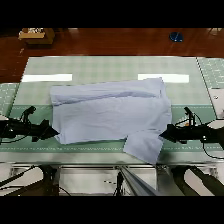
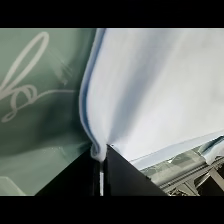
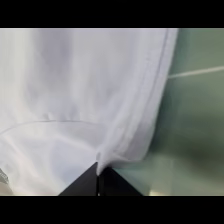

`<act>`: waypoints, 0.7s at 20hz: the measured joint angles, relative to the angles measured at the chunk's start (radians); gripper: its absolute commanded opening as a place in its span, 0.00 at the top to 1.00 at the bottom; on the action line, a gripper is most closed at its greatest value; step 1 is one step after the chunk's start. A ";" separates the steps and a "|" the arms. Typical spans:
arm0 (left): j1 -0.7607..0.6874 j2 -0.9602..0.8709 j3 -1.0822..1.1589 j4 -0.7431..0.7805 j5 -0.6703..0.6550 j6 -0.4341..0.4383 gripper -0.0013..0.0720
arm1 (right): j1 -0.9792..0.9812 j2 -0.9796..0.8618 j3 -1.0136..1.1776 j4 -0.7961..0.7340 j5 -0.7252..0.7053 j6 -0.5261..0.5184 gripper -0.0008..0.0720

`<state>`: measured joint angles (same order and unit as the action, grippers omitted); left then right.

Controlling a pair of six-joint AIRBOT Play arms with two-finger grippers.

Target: Fold the shirts.

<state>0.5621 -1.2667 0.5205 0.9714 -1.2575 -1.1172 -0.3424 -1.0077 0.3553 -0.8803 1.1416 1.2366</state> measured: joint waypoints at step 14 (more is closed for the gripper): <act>-0.115 0.051 0.330 -0.312 0.141 0.037 0.96 | 0.214 -0.183 0.536 0.016 -0.365 0.087 0.94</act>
<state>0.4469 -1.2152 0.8509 0.6598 -1.1164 -1.0798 -0.1284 -1.1908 0.8917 -0.8642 0.7761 1.3239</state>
